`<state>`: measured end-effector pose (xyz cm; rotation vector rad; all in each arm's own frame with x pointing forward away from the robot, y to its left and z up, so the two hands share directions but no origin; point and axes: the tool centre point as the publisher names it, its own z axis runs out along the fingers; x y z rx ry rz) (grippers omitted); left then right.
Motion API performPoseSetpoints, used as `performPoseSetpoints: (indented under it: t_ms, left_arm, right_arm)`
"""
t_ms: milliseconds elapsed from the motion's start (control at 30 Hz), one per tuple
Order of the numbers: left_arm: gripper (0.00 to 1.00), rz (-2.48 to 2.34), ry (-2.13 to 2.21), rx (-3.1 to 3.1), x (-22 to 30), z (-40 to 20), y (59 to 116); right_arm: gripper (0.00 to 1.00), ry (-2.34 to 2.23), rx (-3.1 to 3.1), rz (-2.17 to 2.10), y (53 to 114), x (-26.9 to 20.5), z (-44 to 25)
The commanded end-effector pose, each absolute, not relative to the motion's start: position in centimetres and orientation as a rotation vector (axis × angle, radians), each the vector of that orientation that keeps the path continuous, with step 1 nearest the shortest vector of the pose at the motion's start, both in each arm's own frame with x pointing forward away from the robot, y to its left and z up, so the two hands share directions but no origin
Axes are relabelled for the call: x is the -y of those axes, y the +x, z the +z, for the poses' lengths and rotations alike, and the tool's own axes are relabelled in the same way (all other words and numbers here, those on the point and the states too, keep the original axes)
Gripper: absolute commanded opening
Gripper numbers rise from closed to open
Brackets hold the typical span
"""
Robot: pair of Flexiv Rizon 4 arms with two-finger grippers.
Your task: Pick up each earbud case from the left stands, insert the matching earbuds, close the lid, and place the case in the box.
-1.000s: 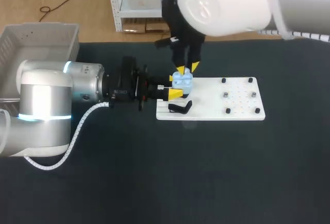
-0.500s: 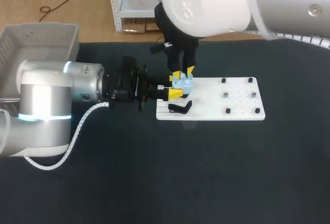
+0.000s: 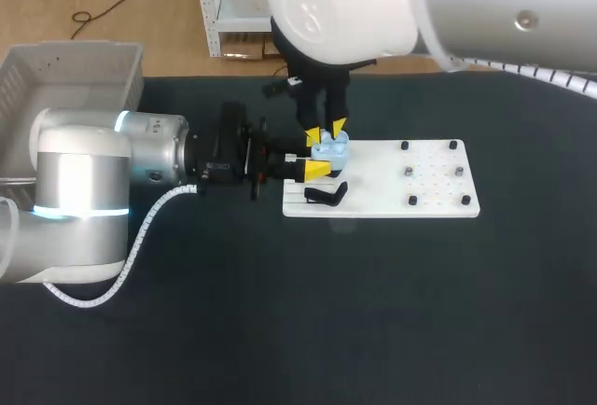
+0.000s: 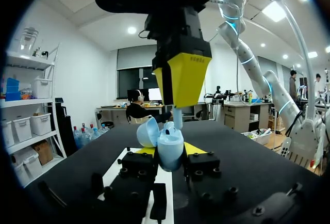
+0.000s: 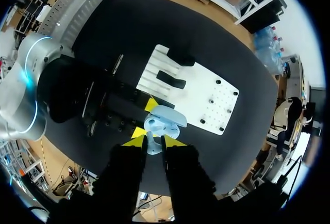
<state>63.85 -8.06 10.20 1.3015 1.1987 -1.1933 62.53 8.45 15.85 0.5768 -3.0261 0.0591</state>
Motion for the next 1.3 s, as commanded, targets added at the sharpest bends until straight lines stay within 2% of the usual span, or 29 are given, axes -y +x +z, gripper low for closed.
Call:
performPoseSetpoints:
  t_ms: [33, 1300]
  left_arm:
    - [0.00, -1.193, 1.302, -1.199, 8.0, 10.2, 63.8]
    - [0.00, -1.193, 1.302, -1.199, 8.0, 10.2, 63.8]
  right_arm:
    - [0.00, 0.570, 3.027, 0.060, 62.5, -8.4, 15.7]
    - [0.00, 0.500, 3.064, 0.103, 63.7, -7.8, 14.7]
